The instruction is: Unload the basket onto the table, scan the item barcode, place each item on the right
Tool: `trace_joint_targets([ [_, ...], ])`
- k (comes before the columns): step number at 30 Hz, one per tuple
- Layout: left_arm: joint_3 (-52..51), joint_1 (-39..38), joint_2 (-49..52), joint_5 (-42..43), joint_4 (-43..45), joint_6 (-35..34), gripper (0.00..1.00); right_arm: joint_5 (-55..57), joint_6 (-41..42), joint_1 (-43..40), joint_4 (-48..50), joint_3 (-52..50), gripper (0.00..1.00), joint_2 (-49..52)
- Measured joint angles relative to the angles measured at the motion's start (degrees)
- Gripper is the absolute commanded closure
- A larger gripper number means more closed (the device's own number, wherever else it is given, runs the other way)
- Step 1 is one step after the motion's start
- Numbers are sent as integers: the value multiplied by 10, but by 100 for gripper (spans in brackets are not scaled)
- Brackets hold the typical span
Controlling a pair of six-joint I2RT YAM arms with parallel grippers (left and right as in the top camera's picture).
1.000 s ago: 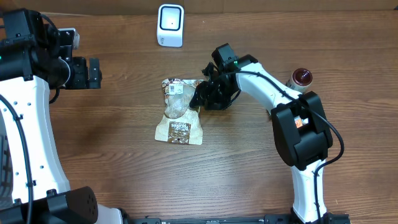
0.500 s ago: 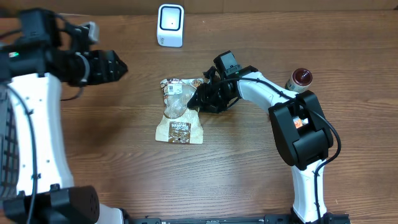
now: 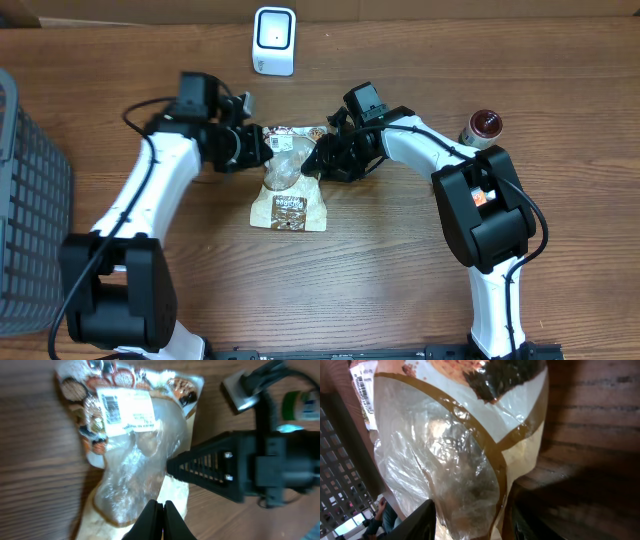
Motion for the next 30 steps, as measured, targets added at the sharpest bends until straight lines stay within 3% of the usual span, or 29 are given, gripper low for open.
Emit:
trace_joint_targets([
  [12, -86, -22, 2, -93, 147, -36, 96, -2, 2, 0, -6, 0, 59, 0],
  [21, -88, -23, 67, -43, 226, -36, 96, -2, 2, 0, -9, -1, 59, 0],
  [30, -88, -24, 76, -73, 247, -29, 95, -3, 1, 0, -10, -1, 59, 0],
])
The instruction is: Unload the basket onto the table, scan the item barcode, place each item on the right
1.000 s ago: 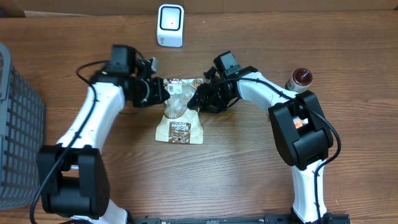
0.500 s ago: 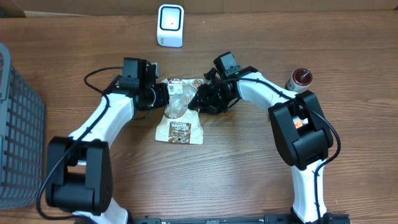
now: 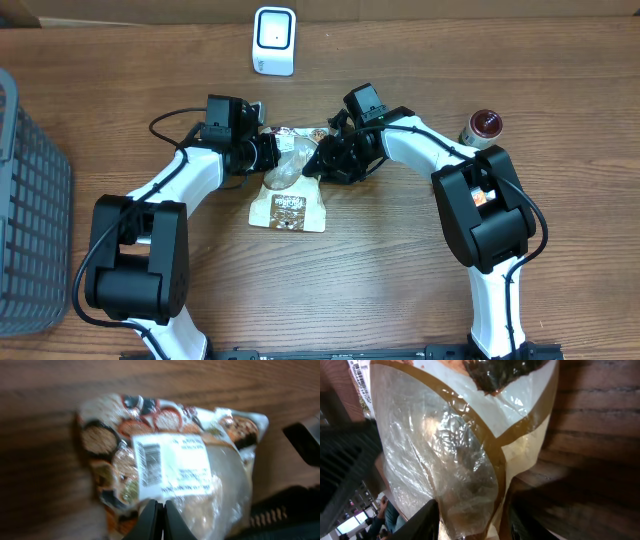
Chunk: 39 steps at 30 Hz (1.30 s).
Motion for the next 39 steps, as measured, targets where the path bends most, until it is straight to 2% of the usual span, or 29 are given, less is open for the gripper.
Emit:
trace_joint_targets([
  [7, 0, 8, 0, -94, 5, 0, 96, -1, 0, 0, -8, 0, 59, 0],
  [11, 1, 12, 0, -108, -18, 11, 96, -2, -4, 0, -10, 0, 59, 0],
  [15, 20, 11, 2, -83, -98, 28, 96, -3, -9, 0, -10, 0, 60, 0],
  [20, 120, 11, 7, -7, -236, 61, 96, -3, -18, 0, -11, 0, 59, 0],
  [24, 183, 11, 7, 33, -291, 87, 96, -4, -23, 0, -11, 0, 59, 0],
  [28, 193, 11, 7, 49, -319, 115, 96, -4, -26, 0, -11, 0, 59, 0],
  [39, 118, -31, 40, -1, -256, 129, 96, -5, -26, 0, -15, -1, 59, 0],
])
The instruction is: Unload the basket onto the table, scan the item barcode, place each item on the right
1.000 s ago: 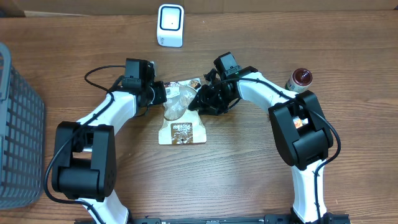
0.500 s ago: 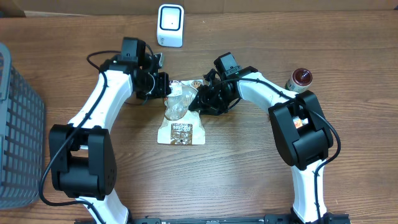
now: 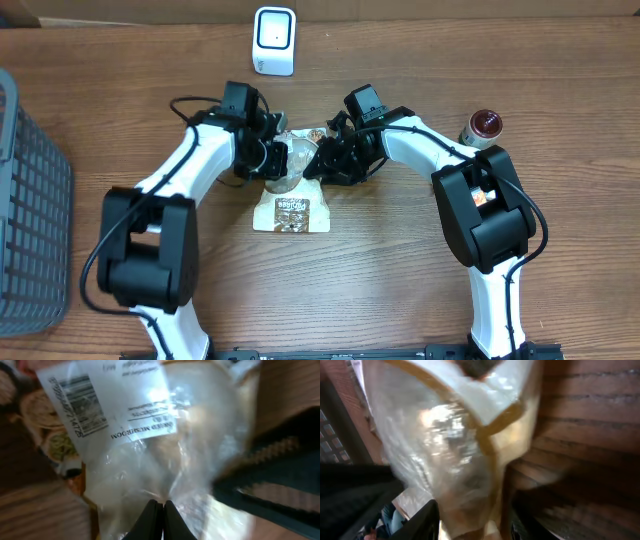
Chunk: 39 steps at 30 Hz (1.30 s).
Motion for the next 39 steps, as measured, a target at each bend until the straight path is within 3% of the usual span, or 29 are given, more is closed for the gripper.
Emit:
trace_joint_targets([
  [6, 3, 4, 37, 8, 13, 0, 96, -2, 3, 0, -11, 0, 58, 0],
  [9, 3, 11, 38, 18, 11, 0, 96, -11, 6, 0, -21, 0, 50, 0],
  [21, 3, 22, 43, 35, 3, -6, 96, -43, 31, 25, -24, -3, 51, 0],
  [33, 3, 30, 43, 34, -4, -6, 96, 5, 96, 83, 1, -3, 89, -1],
  [39, 8, 30, 43, 37, -20, -6, 96, -2, 56, 68, -11, -3, 89, -1],
])
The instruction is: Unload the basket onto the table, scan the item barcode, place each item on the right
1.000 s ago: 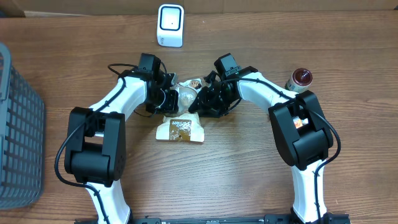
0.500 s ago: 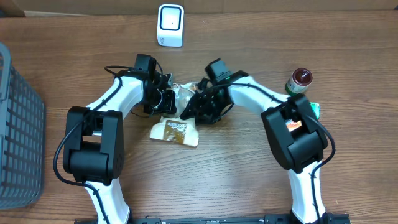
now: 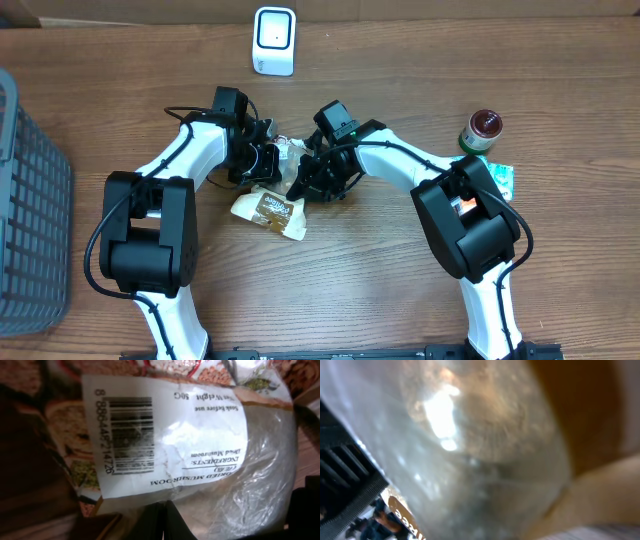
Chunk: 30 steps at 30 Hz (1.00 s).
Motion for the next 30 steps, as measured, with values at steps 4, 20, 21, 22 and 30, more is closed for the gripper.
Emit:
trace_joint_targets([
  [4, 10, 4, 3, 4, -45, 0, 96, 1, -79, -19, -29, 2, 73, 0],
  [20, 10, -1, 11, 38, -88, -22, 96, -32, -121, -113, -74, 35, 46, 0],
  [21, 10, -1, 11, 39, -87, -24, 96, -33, -122, -111, -85, 35, 45, 0],
  [22, 10, -1, 11, 39, -87, -25, 96, -34, -123, -108, -92, 35, 44, 0],
  [30, 10, -3, 12, 41, -78, -35, 96, -73, -127, -94, -33, -9, 31, -1],
])
